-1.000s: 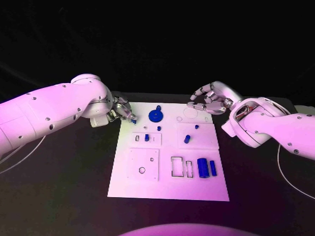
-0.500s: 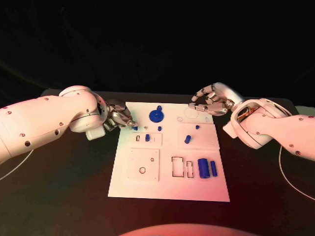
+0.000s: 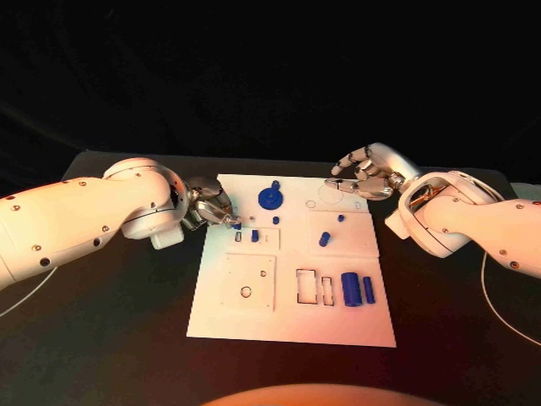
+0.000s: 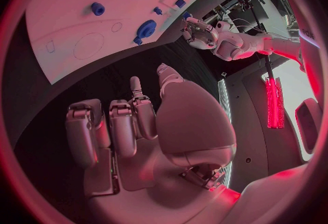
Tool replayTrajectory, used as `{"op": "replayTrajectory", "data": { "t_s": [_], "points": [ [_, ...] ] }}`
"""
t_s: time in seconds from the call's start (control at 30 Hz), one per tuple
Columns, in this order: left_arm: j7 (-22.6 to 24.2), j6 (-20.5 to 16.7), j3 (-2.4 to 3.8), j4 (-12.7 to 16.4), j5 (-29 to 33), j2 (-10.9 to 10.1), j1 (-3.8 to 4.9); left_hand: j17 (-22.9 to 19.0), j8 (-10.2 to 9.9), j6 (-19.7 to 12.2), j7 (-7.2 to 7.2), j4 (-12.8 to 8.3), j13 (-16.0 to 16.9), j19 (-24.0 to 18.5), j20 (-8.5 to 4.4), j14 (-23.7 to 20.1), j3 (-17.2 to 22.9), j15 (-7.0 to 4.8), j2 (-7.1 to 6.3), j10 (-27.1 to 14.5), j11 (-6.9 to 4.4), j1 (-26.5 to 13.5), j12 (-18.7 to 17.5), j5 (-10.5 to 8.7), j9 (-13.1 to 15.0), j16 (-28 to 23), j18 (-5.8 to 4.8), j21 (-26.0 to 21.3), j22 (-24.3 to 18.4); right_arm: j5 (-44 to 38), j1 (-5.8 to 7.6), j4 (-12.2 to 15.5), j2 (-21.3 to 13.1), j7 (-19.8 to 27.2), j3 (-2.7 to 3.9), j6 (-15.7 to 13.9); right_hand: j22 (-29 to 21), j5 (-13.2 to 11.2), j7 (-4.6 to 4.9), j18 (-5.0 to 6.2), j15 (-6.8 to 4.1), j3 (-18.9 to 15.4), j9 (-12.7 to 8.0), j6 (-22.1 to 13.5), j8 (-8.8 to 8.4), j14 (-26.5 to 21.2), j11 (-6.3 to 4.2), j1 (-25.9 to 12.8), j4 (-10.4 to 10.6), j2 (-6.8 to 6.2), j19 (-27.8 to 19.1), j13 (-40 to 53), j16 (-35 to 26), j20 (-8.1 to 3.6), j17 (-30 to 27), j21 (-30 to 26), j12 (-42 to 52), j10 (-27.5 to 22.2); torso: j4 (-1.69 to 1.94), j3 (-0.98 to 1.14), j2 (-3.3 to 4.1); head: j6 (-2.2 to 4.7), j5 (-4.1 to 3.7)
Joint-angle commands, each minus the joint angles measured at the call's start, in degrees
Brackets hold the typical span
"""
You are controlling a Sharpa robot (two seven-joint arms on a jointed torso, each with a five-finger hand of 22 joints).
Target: Assemble the parts on the task board
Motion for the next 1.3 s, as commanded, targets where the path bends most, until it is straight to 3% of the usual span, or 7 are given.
{"op": "replayTrajectory", "data": {
  "t_s": [0.03,0.43,0.73,1.3],
  "points": [
    [1.27,0.38,-0.02,0.07,-2.70,0.35,-0.09,11.22,0.35,0.55,-0.32,-10.37,0.07,0.55,0.04,5.08,10.64,-0.53,0.07,0.49,-0.05,-0.47,0.22,0.19,-0.03,0.10,-0.73,0.26,0.09,-0.63,-0.07,0.03,0.06,0.06,-0.01,0.76,15.07,0.25,-0.37,-0.82,-0.51,0.05,0.08,0.11,0.23,5.93,-0.20,-0.56,0.03,0.12,6.10,6.87,-0.01,-0.46,14.48,0.26,-0.13,-0.07,-0.18,0.04,0.08,-0.10,0.06],
    [-0.81,3.48,-0.37,-0.92,-3.43,1.38,-0.21,11.53,0.33,0.75,-0.38,-10.73,0.86,0.65,-0.02,5.15,10.97,-0.59,-0.15,0.96,-0.12,-0.69,0.71,0.49,-0.08,0.23,-0.78,0.42,0.37,-0.63,-0.12,0.11,0.05,0.04,-0.01,0.77,15.07,0.46,-0.39,-0.82,-0.53,0.10,0.08,0.12,0.27,5.92,-0.22,-0.57,0.02,0.10,6.10,6.82,-0.02,-0.47,14.45,0.26,-0.19,-0.11,-0.11,0.15,0.02,-0.40,0.00],
    [-1.51,4.68,-0.55,-1.29,-3.45,1.78,-0.25,11.73,0.34,0.90,-0.42,-10.93,1.20,0.72,-0.05,5.21,11.12,-0.63,-0.32,1.20,-0.16,-0.87,0.92,0.75,-0.11,0.33,-0.82,0.54,0.56,-0.63,-0.12,0.13,0.05,0.05,-0.01,0.76,15.07,0.46,-0.39,-0.82,-0.53,0.10,0.08,0.12,0.27,5.92,-0.22,-0.57,0.02,0.10,6.10,6.82,-0.02,-0.47,14.45,0.26,-0.19,-0.11,-0.15,0.09,0.00,-0.55,0.02],
    [-1.58,4.81,-0.80,-2.00,-3.49,2.56,-0.31,11.83,0.34,0.97,-0.43,-10.99,1.46,0.68,-0.08,5.23,11.16,-0.60,-0.39,1.35,-0.16,-0.97,1.09,0.84,-0.12,0.37,-0.79,0.49,0.47,-0.63,-0.12,0.12,0.13,0.12,0.00,0.74,15.07,0.46,-0.39,-0.82,-0.53,0.10,0.08,0.12,0.27,5.92,-0.22,-0.57,0.02,0.10,6.10,6.82,-0.02,-0.47,14.45,0.26,-0.19,-0.11,-0.13,0.09,0.04,-0.71,0.05]
  ]
}}
